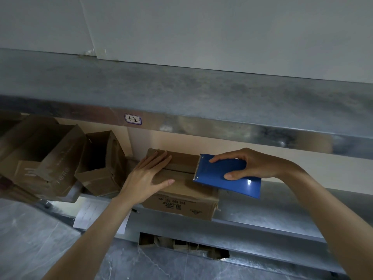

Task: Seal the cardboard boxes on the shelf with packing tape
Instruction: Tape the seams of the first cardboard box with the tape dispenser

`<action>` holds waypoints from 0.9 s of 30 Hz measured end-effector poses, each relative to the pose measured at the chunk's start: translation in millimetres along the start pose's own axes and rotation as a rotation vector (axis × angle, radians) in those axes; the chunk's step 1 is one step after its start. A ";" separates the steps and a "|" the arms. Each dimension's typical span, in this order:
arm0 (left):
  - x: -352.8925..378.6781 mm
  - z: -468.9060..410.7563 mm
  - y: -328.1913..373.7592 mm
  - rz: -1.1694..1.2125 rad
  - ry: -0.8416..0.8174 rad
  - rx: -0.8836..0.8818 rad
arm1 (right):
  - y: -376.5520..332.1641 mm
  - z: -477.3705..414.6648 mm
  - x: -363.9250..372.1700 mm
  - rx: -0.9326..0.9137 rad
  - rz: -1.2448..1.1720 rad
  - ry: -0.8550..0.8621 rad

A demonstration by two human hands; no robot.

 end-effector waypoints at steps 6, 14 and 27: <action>0.7 -1.4 -1.5 0.011 0.005 -0.015 | 11.5 14.1 -7.9 0.005 -0.039 -0.005; 0.2 -2.4 -1.0 0.020 -0.011 -0.035 | 28.1 36.7 -23.1 0.045 -0.073 0.036; -4.0 -1.8 8.1 -0.003 -0.077 -0.038 | 40.5 37.9 -23.2 0.032 -0.043 0.046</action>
Point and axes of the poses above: each hand's wrist, its own z-axis away from the middle knuckle, its own x-axis out of the palm, y = z × x, the point moved 4 cm from there along -z, towards the middle knuckle, and after that the axes turned 7 degrees about x, right-handed, at the moved point
